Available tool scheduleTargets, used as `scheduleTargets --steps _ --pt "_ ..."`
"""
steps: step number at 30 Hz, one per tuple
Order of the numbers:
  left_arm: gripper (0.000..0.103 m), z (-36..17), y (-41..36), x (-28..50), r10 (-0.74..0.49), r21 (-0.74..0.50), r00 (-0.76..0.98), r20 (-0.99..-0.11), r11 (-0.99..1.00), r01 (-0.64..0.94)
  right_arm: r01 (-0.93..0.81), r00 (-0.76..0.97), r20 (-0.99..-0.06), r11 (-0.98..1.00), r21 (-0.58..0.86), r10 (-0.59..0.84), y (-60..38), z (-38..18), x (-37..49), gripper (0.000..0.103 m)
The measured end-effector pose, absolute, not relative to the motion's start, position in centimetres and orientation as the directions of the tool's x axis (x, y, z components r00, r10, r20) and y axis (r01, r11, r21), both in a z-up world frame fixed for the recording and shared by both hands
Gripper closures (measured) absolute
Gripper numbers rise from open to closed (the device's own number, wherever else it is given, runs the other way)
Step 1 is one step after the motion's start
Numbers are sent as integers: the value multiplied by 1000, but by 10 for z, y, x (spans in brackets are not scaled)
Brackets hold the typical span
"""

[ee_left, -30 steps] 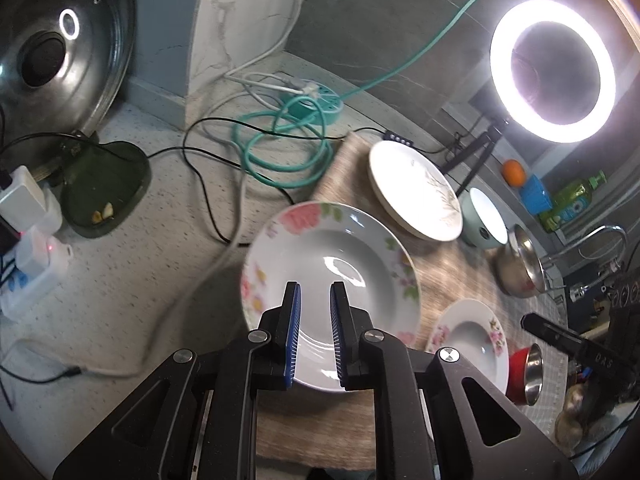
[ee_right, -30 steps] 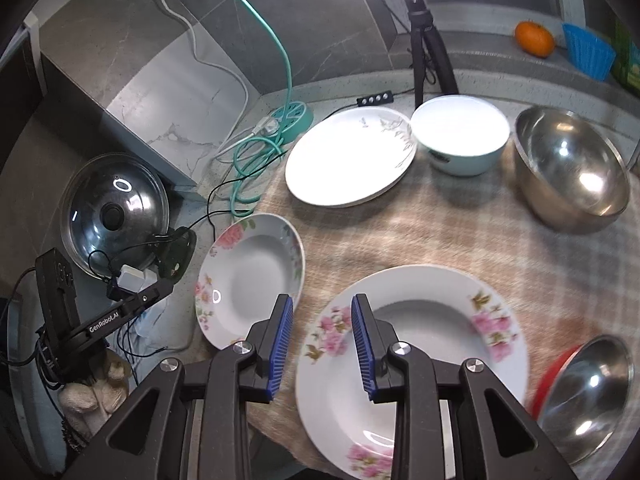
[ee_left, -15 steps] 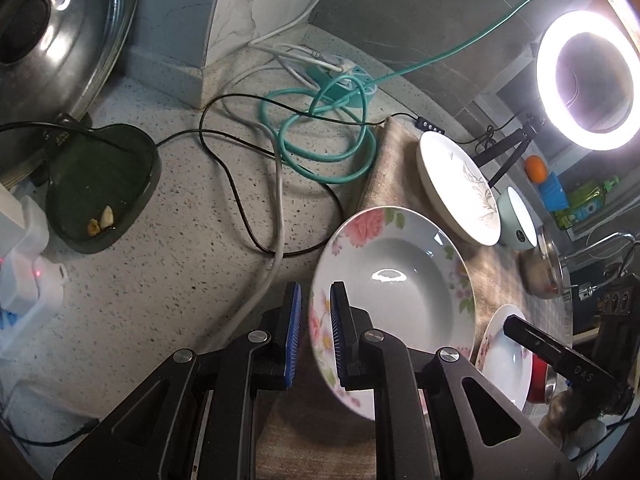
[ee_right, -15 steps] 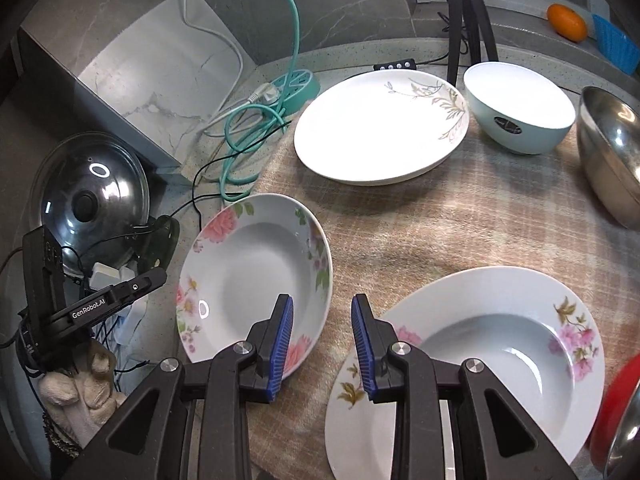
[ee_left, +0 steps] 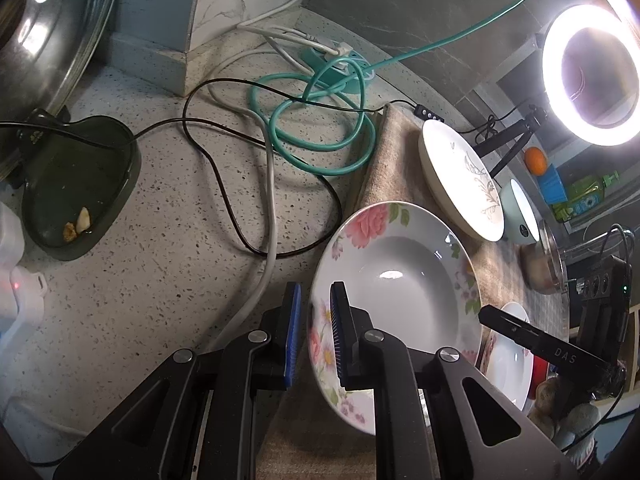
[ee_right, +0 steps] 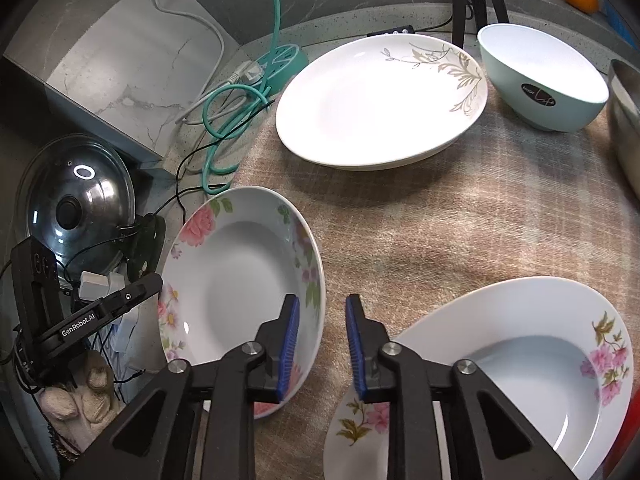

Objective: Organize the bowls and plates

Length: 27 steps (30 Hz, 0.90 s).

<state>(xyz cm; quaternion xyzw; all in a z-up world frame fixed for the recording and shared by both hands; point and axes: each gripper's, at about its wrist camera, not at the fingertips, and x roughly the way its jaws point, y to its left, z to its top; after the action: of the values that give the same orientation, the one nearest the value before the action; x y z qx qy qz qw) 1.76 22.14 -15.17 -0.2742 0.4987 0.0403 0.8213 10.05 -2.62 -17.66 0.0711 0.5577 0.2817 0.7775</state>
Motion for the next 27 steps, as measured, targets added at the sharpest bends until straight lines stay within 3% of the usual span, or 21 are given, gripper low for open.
scheduleTargets --steps 13,27 --pt "93 -156 219 22 -216 -408 484 -848 848 -337 -341 166 -828 819 462 536 -20 -185 106 94" --pt "96 -153 216 21 -181 -384 494 -850 856 -346 -324 163 -817 812 485 553 -25 -187 105 95"
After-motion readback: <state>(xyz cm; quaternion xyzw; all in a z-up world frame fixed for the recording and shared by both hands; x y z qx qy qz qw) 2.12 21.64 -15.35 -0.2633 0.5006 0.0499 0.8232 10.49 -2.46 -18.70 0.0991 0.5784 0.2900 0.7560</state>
